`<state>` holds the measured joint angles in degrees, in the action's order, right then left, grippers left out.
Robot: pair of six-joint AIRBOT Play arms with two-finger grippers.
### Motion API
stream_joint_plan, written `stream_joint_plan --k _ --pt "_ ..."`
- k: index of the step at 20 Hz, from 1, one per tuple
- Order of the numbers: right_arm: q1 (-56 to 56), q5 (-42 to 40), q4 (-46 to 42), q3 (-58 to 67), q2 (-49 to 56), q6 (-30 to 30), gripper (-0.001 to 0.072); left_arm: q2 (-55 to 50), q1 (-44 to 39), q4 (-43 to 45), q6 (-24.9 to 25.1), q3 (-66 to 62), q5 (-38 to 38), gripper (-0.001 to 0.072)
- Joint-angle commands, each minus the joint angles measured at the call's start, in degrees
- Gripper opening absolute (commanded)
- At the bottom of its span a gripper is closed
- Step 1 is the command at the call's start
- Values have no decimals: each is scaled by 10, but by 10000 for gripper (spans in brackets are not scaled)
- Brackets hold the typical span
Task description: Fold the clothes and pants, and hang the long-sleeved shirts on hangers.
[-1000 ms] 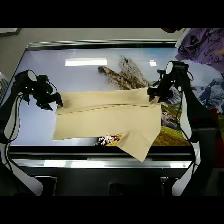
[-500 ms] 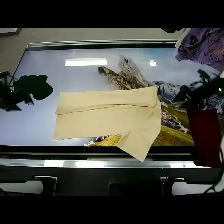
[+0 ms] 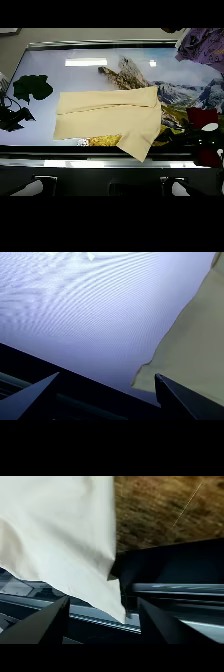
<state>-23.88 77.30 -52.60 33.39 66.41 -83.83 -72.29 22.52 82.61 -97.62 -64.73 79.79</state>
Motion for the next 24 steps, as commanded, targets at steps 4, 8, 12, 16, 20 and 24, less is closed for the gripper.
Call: stream_joint_plan --k 4,8,12,16,20,24 --pt "-1 -74 45 -52 -12 22 503 9 -1 -3 -2 14 -4 668" --pt "-1 -109 79 -58 -10 27 487 9 -1 -3 -2 14 -4 668" --pt "-1 -108 84 -80 -10 27 487 8 -1 -3 -1 14 -4 668" --pt "-1 -122 137 -112 -10 54 485 8 -1 -3 -2 14 -4 668" --pt "3 -139 158 -115 0 60 484 8 -1 -3 -26 14 -3 669" --pt "113 -173 158 -115 37 47 448 8 -1 -3 -34 14 2 668"
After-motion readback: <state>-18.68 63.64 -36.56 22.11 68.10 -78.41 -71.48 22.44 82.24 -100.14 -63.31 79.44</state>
